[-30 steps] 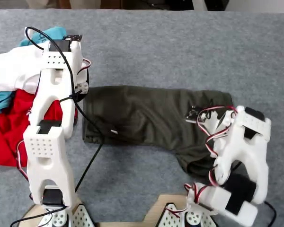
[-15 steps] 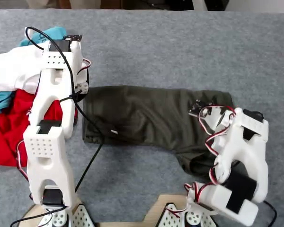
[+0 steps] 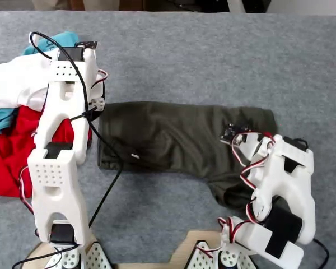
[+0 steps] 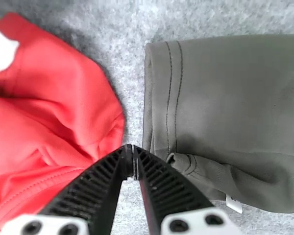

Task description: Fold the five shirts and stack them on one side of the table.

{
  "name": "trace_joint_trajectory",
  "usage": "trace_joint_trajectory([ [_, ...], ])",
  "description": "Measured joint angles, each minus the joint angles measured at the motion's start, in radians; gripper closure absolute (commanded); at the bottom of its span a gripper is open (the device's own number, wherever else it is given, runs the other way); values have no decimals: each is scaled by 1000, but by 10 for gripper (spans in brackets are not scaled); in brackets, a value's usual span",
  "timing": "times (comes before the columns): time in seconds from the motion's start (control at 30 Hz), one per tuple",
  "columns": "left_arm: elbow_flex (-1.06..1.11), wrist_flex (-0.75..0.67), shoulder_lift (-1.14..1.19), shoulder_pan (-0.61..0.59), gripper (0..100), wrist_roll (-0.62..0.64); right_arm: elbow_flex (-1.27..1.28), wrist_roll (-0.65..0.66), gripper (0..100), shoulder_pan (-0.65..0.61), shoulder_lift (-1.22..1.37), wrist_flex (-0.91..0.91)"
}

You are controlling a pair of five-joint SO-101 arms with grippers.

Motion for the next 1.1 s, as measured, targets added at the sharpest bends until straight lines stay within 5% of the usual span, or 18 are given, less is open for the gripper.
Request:
trace_joint_trajectory([
  [0.7, 0, 0, 0, 0, 981, 0, 40, 38, 994, 0, -21, 288],
  [1.1, 0, 0, 0, 0, 981, -38, 282, 152, 994, 0, -532, 307],
])
